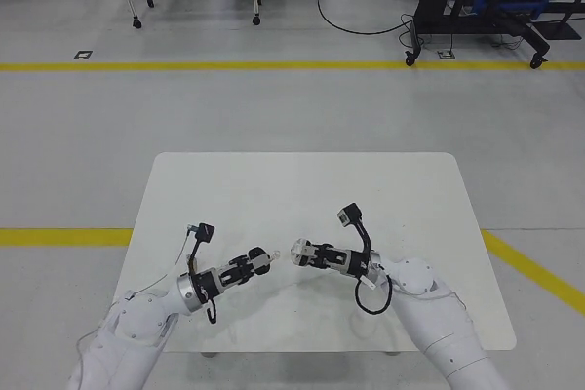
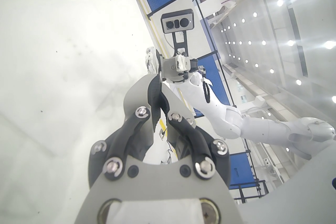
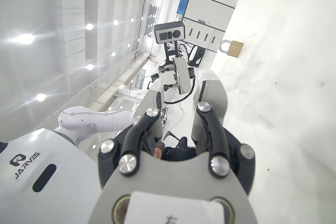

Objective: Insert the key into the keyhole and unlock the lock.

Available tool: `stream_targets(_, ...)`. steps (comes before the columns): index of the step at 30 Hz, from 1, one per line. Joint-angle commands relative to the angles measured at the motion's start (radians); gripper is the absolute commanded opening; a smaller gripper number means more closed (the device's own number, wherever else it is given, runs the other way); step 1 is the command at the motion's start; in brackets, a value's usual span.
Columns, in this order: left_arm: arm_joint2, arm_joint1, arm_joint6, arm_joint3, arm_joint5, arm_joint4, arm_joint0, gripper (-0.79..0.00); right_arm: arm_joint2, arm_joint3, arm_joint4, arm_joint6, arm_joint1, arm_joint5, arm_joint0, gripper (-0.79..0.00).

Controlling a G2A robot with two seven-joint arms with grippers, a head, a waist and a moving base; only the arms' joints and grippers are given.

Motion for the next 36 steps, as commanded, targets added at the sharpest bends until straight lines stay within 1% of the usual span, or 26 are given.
stream_targets(1, -0.006, 0.005, -0.045, -0.009, 0.005, -0.007, 0.001, -0.785, -0.010, -0.002, -0.007, 0.023, 0.000, 0.014, 0.003, -0.548)
stream_targets(4, -0.003, 0.009, -0.080, -0.019, 0.016, 0.003, 0.001, -0.785, -0.033, -0.005, -0.023, 0.050, -0.002, 0.032, 0.009, -0.554)
stream_targets(10, 0.018, 0.011, -0.101, -0.016, 0.031, 0.011, -0.004, -0.785, -0.055, 0.003, -0.010, 0.083, -0.006, 0.043, 0.020, -0.570)
stream_targets(14, 0.031, 0.012, -0.112, -0.010, 0.030, 0.013, -0.012, -0.785, -0.062, 0.011, -0.003, 0.092, -0.007, 0.047, 0.027, -0.603)
stream_targets(15, 0.033, 0.012, -0.111, -0.008, 0.030, 0.013, -0.013, -0.785, -0.064, 0.012, -0.001, 0.096, -0.008, 0.048, 0.028, -0.625)
stream_targets(16, 0.035, 0.012, -0.111, -0.007, 0.031, 0.013, -0.015, -0.785, -0.067, 0.013, -0.001, 0.101, -0.008, 0.050, 0.030, -0.665)
stream_targets(17, 0.036, 0.012, -0.110, -0.005, 0.031, 0.013, -0.017, -0.785, -0.069, 0.014, 0.001, 0.106, -0.008, 0.050, 0.031, -0.739)
stream_targets(18, 0.037, 0.013, -0.110, -0.003, 0.032, 0.013, -0.018, -0.785, -0.071, 0.015, 0.004, 0.111, -0.008, 0.051, 0.032, -0.785)
stream_targets(31, 0.043, 0.017, -0.079, 0.013, 0.036, 0.020, -0.029, -0.785, -0.083, 0.028, 0.022, 0.150, -0.008, 0.064, 0.041, -0.785)
stream_targets(32, 0.044, 0.017, -0.075, 0.011, 0.037, 0.023, -0.028, -0.711, -0.083, 0.028, 0.024, 0.151, -0.008, 0.062, 0.041, -0.785)
stream_targets(33, 0.046, 0.017, -0.073, 0.010, 0.040, 0.022, -0.027, -0.394, -0.083, 0.028, 0.026, 0.150, -0.008, 0.060, 0.041, -0.785)
stream_targets(34, 0.047, 0.017, -0.072, 0.009, 0.042, 0.018, -0.027, 0.000, -0.083, 0.028, 0.025, 0.149, -0.008, 0.058, 0.041, -0.785)
stream_targets(36, 0.046, 0.018, -0.075, 0.011, 0.042, 0.006, -0.027, 0.000, -0.080, 0.030, 0.026, 0.141, -0.007, 0.051, 0.041, -0.785)
